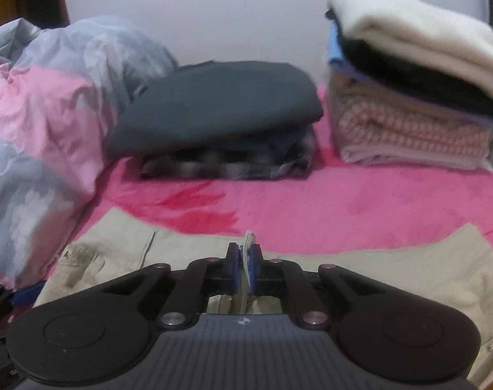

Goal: Fold clothes

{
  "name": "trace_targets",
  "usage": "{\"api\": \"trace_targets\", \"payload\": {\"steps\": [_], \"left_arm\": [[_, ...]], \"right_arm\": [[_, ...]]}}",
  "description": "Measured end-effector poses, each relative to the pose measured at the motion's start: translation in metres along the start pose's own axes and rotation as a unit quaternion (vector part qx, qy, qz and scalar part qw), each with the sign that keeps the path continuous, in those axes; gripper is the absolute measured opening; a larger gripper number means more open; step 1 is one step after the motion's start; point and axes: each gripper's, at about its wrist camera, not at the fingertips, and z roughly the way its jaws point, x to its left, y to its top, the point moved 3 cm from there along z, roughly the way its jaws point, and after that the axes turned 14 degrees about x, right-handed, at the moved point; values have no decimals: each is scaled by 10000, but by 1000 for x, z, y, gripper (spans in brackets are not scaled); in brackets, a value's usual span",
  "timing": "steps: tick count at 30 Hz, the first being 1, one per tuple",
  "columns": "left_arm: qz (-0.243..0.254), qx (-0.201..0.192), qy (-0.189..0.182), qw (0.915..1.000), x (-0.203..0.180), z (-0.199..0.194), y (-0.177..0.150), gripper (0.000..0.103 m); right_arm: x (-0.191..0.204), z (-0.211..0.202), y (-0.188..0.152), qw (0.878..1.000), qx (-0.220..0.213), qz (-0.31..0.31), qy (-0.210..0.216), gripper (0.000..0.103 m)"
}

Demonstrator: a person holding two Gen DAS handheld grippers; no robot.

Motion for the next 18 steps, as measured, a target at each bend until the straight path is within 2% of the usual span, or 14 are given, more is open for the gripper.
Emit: {"api": "trace_targets", "payload": {"steps": [8, 12, 14, 16, 18], "left_arm": [[158, -34, 226, 9996, -6, 11, 14, 51], [264, -34, 380, 9989, -10, 15, 12, 52], [263, -33, 381, 9989, -10, 15, 11, 52], [227, -24, 331, 9992, -7, 14, 11, 52], [217, -22, 314, 9993, -7, 15, 11, 52]], "right_arm": [[4, 20, 13, 9993, -168, -169, -287, 5], [2, 50, 10, 9986, 58, -297, -434, 5], [5, 50, 13, 9981, 73, -333, -516, 7], [-5, 41, 19, 9997, 179, -26, -173, 9], [-26, 17, 22, 9985, 1, 408, 372, 17]]}}
